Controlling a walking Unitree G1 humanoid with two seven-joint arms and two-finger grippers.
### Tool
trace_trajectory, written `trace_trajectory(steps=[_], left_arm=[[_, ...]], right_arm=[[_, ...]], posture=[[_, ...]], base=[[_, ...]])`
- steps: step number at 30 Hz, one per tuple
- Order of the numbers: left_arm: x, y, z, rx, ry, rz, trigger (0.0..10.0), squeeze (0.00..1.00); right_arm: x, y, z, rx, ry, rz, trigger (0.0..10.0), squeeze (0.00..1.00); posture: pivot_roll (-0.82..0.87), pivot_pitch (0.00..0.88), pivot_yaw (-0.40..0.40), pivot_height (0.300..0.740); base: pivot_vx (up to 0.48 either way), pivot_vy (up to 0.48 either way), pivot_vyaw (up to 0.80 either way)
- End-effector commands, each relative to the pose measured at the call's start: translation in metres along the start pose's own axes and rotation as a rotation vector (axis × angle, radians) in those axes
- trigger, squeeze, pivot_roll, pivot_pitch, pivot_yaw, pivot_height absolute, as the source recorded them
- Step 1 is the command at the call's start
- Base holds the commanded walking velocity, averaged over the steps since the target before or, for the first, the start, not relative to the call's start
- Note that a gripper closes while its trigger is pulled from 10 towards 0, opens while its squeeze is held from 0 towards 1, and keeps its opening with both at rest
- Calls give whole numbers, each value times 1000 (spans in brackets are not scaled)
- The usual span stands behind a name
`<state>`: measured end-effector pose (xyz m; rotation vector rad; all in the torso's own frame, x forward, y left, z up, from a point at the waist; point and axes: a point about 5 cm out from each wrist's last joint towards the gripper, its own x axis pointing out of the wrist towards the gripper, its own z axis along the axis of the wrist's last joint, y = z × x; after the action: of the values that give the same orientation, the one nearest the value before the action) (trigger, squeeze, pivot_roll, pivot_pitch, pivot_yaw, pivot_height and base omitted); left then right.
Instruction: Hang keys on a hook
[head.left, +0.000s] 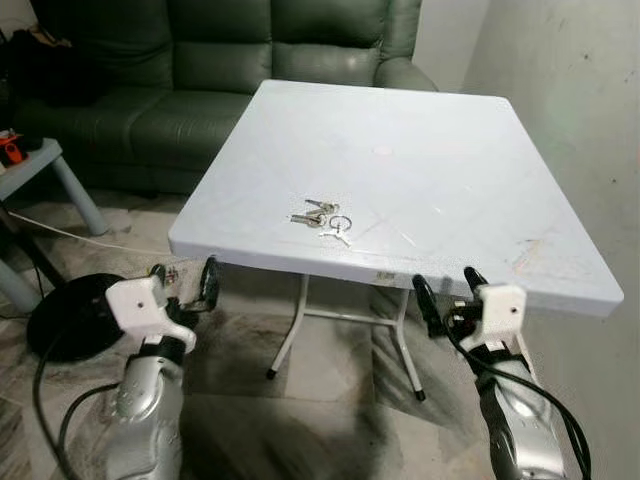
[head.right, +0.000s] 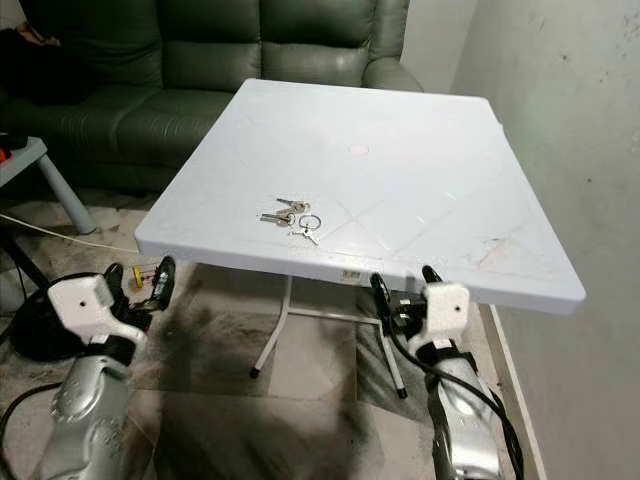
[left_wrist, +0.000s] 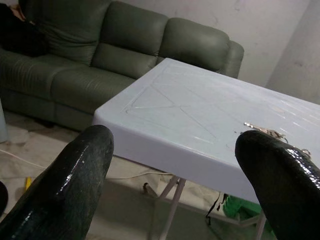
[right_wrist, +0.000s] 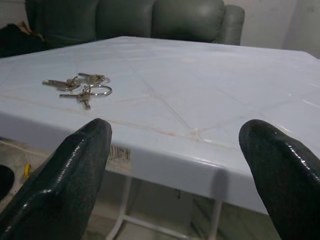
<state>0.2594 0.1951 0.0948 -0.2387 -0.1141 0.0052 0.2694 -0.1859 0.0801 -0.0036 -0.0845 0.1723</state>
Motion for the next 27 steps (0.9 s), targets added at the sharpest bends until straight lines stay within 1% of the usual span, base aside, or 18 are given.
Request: trace_trajectory(steps=[1,2,3,6,14,22,27], left_arm=[[-5,-1,3,3,13,-6,10000,0],[-12,-2,4,-5,27,3,10000,0],[-15,-4,5,-14,27,1,10000,0],[-19,-10,8,-25,28,-5,10000,0],[-16,-19,21,-41,24,-16,10000,0],[-17,-20,23,-42,37,-17,10000,0],[-12,-23,25,-48,39,-29,10000,0]], right_arm=[[-2,1,6,-23,-11,2,10000,0],[-8,2,7,-17,-5,1,10000,0],[-10,3,8,-14,-6,3,10000,0],[-13,5,13,-4,-15,5,10000,0],[-7,13,36,-12,-62,35,10000,0],[-10,16,38,-9,-46,50,10000,0],[-9,19,39,-2,-39,58,10000,0]], posture=[[22,0,-38,732],[21,0,-36,732],[21,0,-38,732],[23,0,-39,732],[23,8,-40,732],[21,5,-41,732],[25,0,-41,732]], base=[[0,0,0],[0,0,0],[0,0,0],[0,0,0],[0,0,0],[0,0,0],[0,0,0]])
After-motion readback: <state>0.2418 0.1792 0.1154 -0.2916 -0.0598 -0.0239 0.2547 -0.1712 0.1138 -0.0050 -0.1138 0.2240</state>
